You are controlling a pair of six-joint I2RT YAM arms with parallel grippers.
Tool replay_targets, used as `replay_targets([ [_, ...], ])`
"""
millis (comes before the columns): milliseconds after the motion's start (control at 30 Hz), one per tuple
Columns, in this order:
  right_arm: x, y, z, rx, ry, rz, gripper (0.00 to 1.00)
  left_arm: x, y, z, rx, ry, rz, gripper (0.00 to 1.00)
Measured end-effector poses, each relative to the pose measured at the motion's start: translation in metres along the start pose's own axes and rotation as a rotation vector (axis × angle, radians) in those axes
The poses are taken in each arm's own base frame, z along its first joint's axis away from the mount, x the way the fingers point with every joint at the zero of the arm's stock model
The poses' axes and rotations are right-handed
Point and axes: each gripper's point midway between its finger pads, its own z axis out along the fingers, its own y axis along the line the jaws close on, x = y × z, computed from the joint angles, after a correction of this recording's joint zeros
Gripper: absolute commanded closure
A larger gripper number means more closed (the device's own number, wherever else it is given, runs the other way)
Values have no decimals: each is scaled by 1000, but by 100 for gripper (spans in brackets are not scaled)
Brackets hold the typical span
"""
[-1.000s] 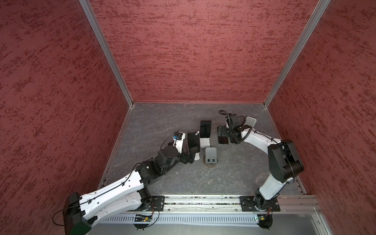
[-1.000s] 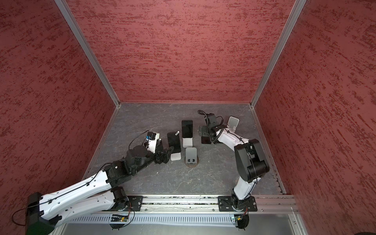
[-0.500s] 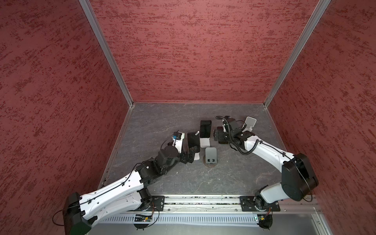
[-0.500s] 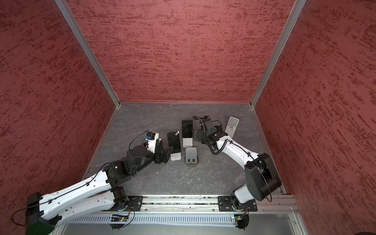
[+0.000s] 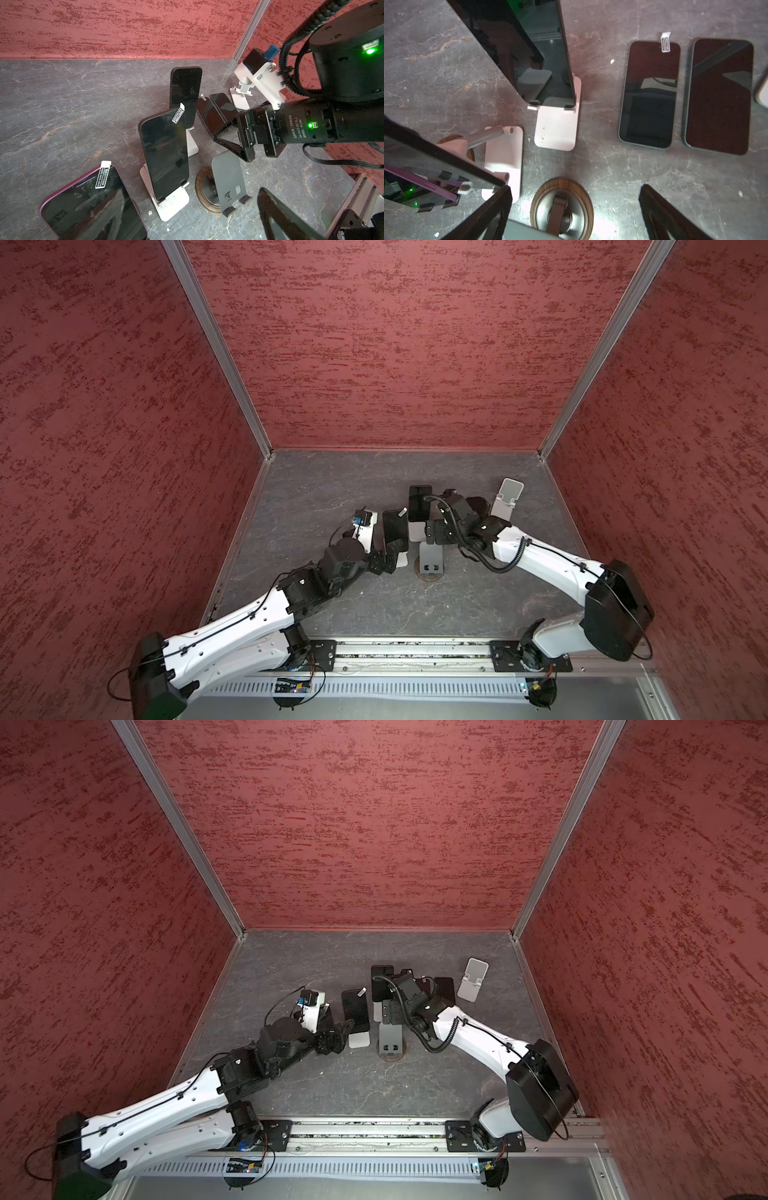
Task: Remove the phone from the phone stand
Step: 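Move the right gripper back to the round wooden-base dark stand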
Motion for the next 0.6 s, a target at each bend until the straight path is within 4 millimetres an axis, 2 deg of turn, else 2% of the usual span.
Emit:
replay_targets([
  [167, 11, 11, -3, -2, 20, -4, 2, 8, 1, 4, -5, 25, 10, 1],
  [333, 22, 23, -6, 1, 44, -13, 3, 8, 0, 6, 2, 23, 22, 0],
  [600, 39, 32, 7, 49, 90, -16, 3, 6, -1, 5, 16, 15, 46, 0],
])
